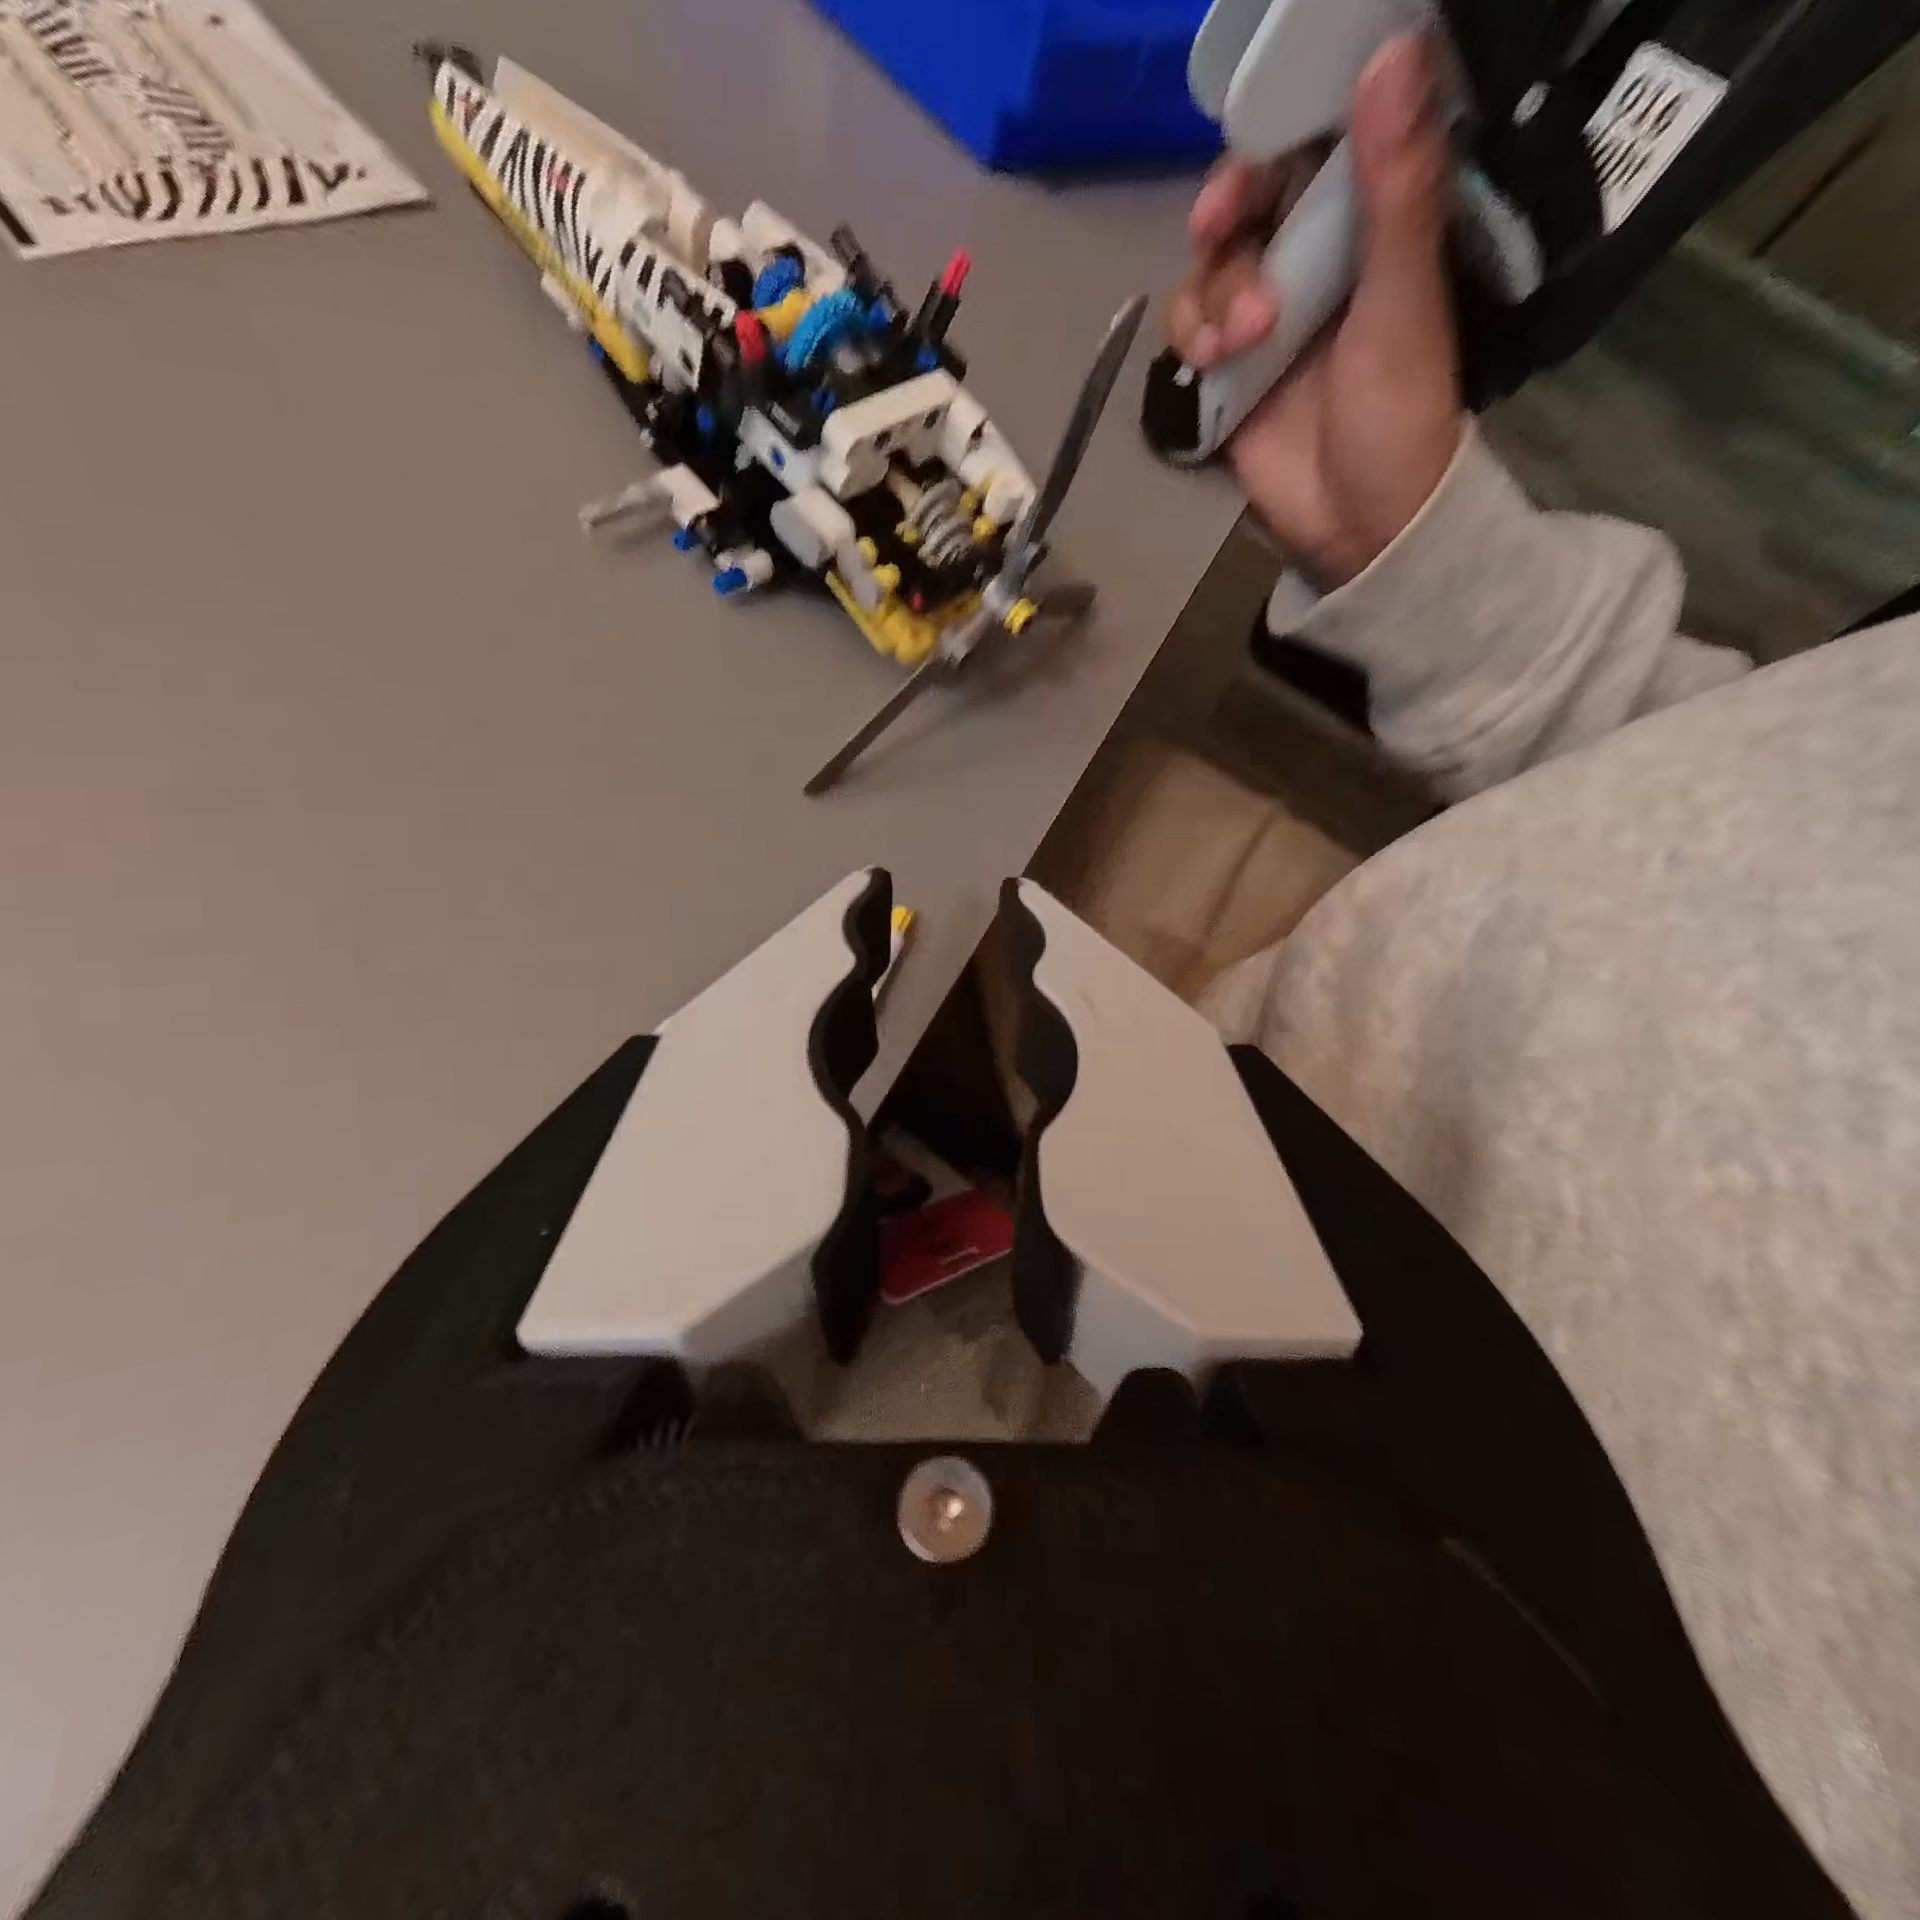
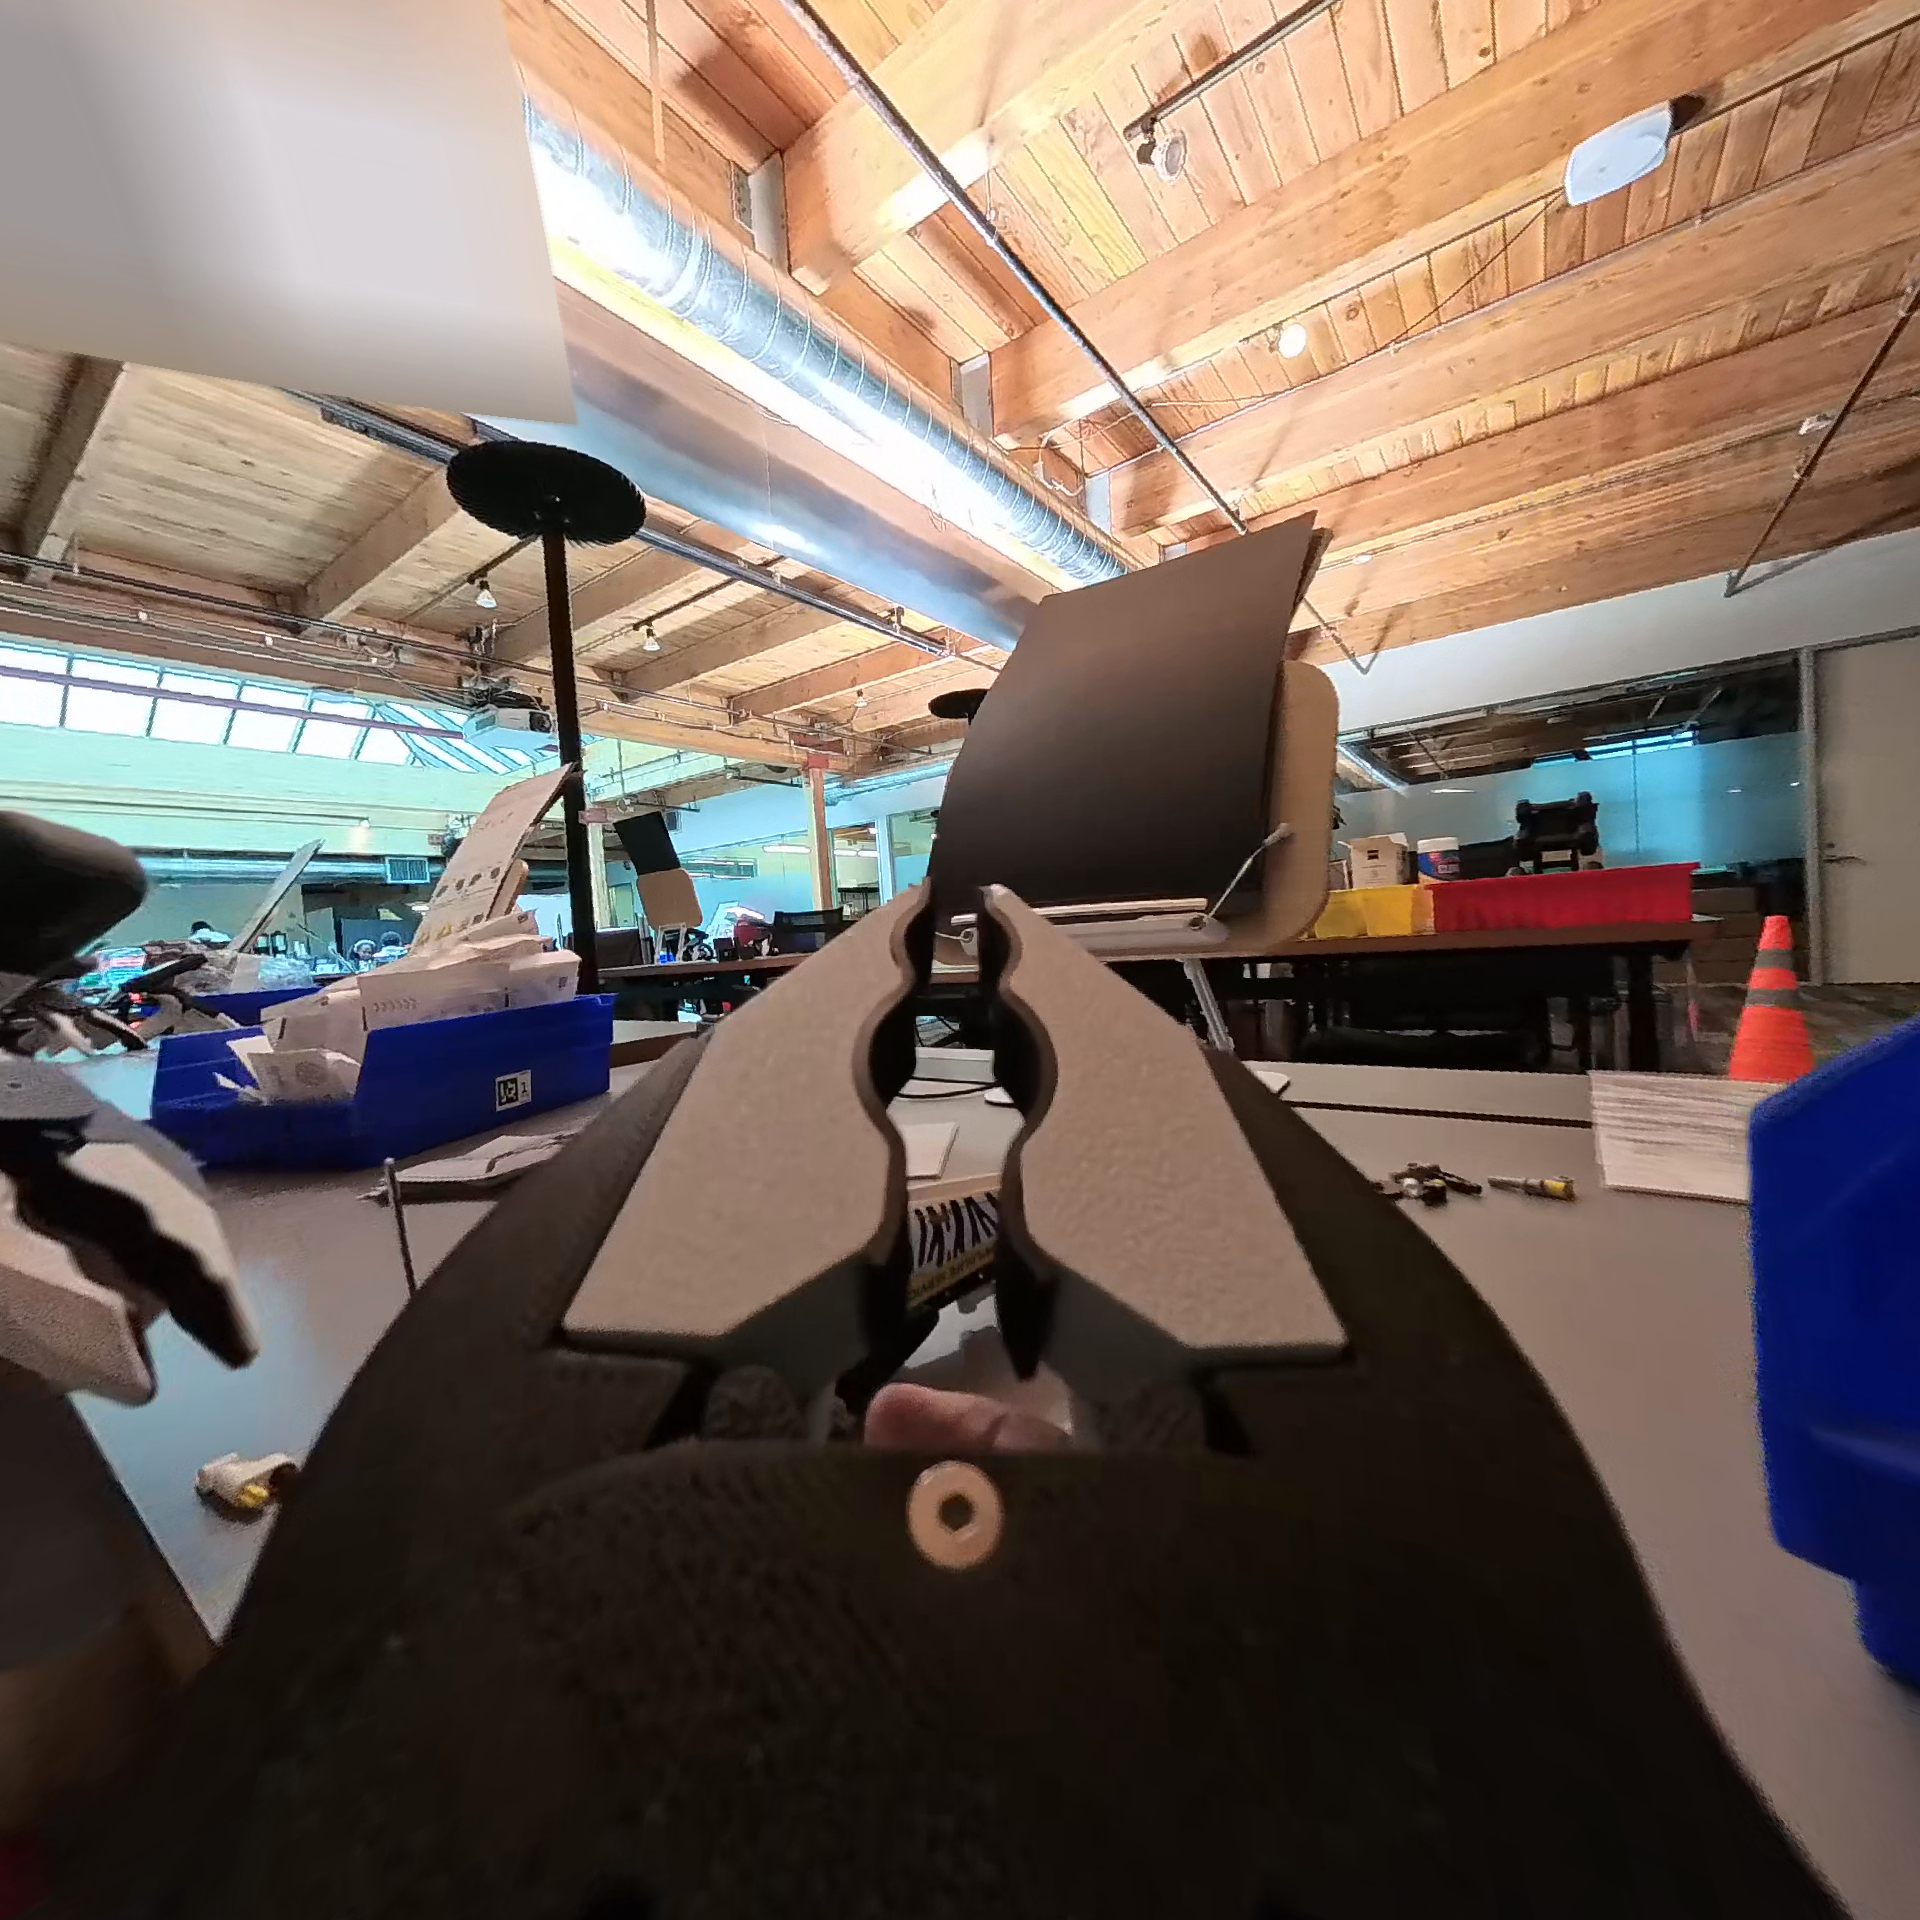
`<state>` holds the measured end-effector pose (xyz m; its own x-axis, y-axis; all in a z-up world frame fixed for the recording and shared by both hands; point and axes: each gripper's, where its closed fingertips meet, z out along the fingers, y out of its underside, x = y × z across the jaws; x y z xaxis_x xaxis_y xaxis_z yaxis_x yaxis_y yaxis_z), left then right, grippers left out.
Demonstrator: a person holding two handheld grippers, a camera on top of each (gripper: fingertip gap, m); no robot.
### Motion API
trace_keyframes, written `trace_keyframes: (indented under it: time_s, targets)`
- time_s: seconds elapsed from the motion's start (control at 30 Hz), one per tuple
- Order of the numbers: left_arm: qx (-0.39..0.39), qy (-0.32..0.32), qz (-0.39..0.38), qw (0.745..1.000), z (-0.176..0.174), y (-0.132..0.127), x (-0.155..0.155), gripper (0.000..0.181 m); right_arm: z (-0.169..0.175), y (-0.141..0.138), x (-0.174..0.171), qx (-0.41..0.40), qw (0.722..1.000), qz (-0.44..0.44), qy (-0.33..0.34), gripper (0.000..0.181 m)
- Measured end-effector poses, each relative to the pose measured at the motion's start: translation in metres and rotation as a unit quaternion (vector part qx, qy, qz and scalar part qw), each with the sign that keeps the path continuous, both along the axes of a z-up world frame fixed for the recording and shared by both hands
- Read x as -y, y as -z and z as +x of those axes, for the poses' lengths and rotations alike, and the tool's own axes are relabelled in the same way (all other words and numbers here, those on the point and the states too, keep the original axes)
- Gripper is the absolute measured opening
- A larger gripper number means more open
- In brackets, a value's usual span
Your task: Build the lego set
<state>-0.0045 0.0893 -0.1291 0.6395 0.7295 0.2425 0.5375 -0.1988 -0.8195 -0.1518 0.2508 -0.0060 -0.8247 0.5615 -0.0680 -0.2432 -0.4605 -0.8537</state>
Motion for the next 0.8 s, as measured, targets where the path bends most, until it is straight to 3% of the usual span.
trace_keyframes:
  time_s: [0.23,0.8]
  targets:
    - [-0.002,-0.05,-0.025,0.998,-0.004,0.009,0.009,0.024,0.0,0.0,-0.001,-0.001,1.0,-0.002,0.001,0.006]
    - [0.057,-0.065,-0.047,0.995,-0.004,0.036,0.011,0.017,0.0,-0.001,-0.002,0.0,1.0,-0.007,-0.002,0.01]
